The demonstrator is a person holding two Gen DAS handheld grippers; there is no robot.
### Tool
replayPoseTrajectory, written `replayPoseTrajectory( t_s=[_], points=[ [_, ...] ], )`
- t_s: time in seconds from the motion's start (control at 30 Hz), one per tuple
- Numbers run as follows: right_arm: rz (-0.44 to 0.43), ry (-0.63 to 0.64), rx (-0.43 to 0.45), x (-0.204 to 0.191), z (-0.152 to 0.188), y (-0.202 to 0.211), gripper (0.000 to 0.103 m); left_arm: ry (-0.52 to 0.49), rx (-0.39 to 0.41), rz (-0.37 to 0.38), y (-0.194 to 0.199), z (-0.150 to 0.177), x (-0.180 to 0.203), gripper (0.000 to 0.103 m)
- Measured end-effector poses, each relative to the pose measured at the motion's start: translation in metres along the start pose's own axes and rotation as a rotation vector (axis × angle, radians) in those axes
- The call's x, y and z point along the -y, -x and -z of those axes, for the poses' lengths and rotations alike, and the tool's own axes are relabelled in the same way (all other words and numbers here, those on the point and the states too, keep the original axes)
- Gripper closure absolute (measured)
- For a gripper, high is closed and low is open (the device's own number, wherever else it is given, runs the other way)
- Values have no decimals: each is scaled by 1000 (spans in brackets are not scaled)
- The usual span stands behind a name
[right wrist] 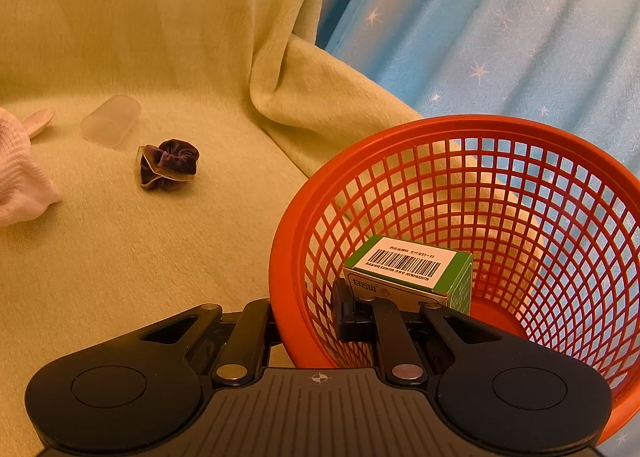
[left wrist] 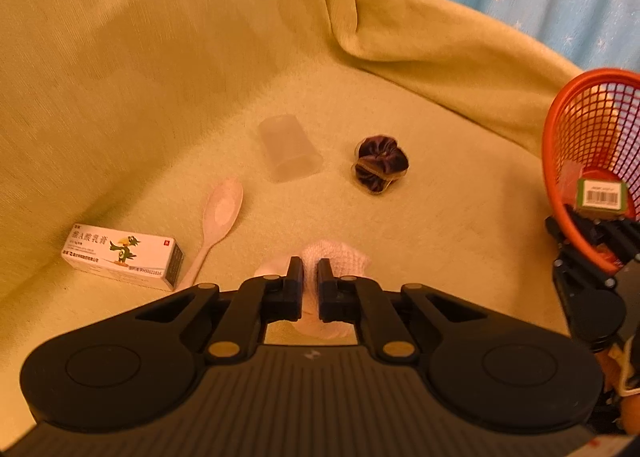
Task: Organize objects
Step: 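Lower the left gripper onto the white knitted cloth and grasp it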
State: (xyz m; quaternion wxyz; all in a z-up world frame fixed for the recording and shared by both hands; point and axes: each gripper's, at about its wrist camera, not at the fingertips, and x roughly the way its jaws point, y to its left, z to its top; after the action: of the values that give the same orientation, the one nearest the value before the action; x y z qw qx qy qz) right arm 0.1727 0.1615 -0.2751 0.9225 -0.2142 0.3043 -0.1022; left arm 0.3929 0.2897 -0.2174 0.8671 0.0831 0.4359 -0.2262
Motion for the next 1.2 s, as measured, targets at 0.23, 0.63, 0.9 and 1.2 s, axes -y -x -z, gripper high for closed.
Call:
replayPoseTrajectory(
  t_s=[0.23,0.63,0.9,1.2],
  points=[
    [0,0,0,0,0,0,93,-18,23,11,13,-5,5,100],
    [1,3,-1,-1,0,0,93,-27,-62,-22,-12,34,3,77],
    [1,7,-2,0,0,1,93,49,-63,34,-10,49,-3,40],
    [1,9,-2,-1,0,1,93,21,-97,-11,-32,52,7,48]
  ],
)
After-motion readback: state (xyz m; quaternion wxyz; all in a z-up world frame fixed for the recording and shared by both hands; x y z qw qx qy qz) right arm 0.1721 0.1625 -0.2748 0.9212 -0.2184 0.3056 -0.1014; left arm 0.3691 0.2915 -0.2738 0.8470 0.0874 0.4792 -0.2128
